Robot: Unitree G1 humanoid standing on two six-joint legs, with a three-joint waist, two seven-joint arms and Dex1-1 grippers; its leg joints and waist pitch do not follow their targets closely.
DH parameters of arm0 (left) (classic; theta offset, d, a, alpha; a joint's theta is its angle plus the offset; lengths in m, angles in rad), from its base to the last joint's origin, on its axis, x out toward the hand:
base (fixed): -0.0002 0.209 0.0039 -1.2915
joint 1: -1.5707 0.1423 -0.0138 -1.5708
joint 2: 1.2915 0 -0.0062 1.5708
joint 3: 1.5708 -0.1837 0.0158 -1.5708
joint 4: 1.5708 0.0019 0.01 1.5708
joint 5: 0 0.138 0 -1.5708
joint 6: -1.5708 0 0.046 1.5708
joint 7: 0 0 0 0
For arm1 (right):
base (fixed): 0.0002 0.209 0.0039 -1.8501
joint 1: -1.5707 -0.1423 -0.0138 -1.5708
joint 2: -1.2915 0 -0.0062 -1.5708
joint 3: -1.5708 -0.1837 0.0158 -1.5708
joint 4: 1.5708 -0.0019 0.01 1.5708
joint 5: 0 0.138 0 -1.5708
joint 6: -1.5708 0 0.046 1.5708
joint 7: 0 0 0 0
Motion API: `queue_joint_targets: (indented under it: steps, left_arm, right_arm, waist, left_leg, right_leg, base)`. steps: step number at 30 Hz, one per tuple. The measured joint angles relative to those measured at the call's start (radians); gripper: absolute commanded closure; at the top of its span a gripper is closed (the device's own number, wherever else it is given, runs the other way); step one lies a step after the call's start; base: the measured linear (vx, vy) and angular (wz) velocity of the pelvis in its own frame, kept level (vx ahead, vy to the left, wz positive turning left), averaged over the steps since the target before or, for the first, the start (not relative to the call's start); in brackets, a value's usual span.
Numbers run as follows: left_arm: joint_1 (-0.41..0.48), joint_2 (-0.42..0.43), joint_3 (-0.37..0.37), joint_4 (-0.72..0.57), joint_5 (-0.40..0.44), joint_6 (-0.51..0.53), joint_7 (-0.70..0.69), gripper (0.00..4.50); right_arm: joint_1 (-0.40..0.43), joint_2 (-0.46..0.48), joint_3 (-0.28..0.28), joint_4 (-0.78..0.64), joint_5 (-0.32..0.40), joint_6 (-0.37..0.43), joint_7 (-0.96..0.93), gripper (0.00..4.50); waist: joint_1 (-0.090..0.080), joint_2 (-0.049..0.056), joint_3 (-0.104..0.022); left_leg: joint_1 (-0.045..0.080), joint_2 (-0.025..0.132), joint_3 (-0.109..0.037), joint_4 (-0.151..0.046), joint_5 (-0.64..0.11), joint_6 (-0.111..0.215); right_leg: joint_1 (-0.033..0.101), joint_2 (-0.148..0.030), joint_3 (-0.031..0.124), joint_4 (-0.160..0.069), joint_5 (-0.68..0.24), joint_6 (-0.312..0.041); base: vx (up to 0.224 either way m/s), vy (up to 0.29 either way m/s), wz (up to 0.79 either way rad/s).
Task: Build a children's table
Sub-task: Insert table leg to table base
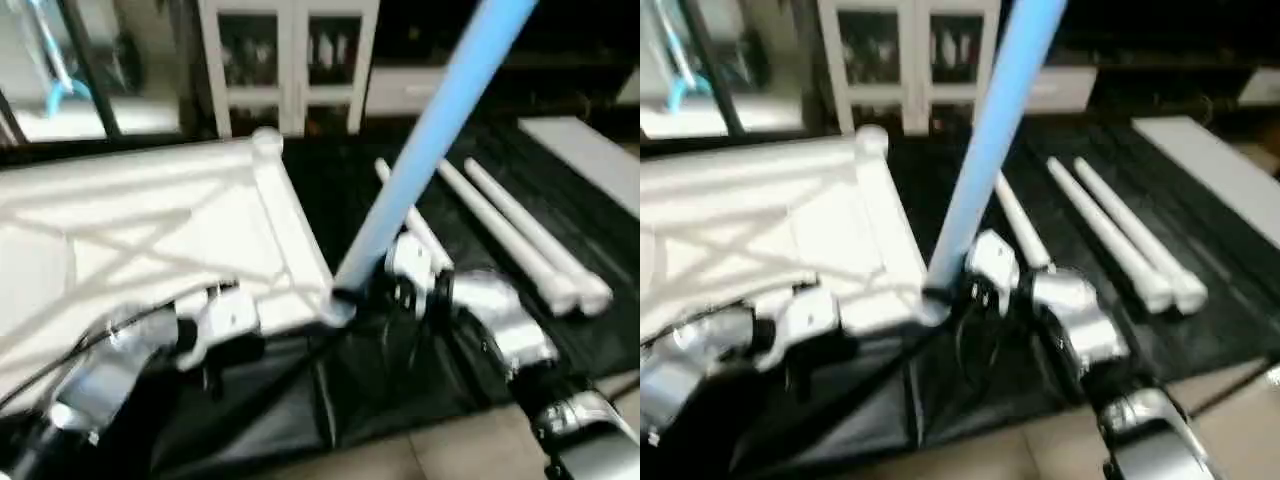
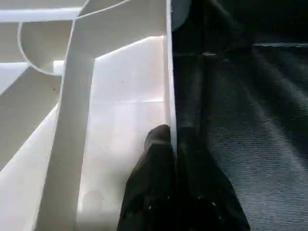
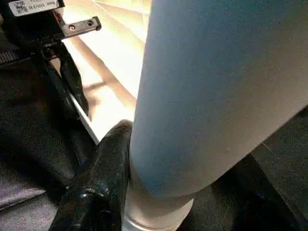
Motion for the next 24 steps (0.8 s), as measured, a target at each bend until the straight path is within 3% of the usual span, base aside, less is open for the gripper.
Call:
queue_joint_targets:
  steps: [5,12,15,24]
  left_arm:
    - [0.000,0.000,0.002,0.000,0.000,0.000,0.000,4.47]
    - [0.001,-0.004,0.009,-0.003,-0.009,0.007,-0.003,4.47]
    - [-0.002,-0.002,0.021,-0.003,-0.009,0.017,-0.004,4.47]
    - [-0.010,-0.005,0.030,-0.008,-0.016,0.045,-0.016,4.47]
  right_arm:
    - [0.000,0.001,0.000,0.000,0.000,-0.007,-0.002,2.63]
    - [0.014,0.009,-0.003,0.000,0.000,-0.048,-0.015,2.63]
    - [0.029,0.025,-0.009,0.000,0.001,-0.086,-0.038,2.63]
    - [0.064,0.040,-0.028,0.000,0.001,-0.149,-0.058,2.63]
  waist:
    - [-0.014,0.003,0.000]
    - [-0.030,0.002,0.000]
    - [-0.035,0.002,0.000]
    - [-0.036,0.000,0.002]
  left_leg:
    - [-0.006,-0.003,0.000,-0.010,-0.002,0.002]
    - [-0.010,-0.004,0.017,-0.010,-0.002,0.002]
    - [-0.018,-0.004,0.018,-0.010,-0.002,0.003]
    - [-0.018,-0.003,0.020,-0.010,-0.002,0.003]
  right_leg:
    - [-0.002,0.000,0.004,-0.025,-0.008,0.015]
    - [-0.008,0.000,0.020,-0.027,-0.008,0.015]
    - [-0.018,0.000,0.021,-0.029,-0.008,0.015]
    - [-0.019,0.000,0.021,-0.029,-0.008,0.015]
  base:
    - [0.000,0.000,0.00]
    - [0.000,0.000,0.00]
    - [0.000,0.000,0.00]
    - [0.000,0.000,0.00]
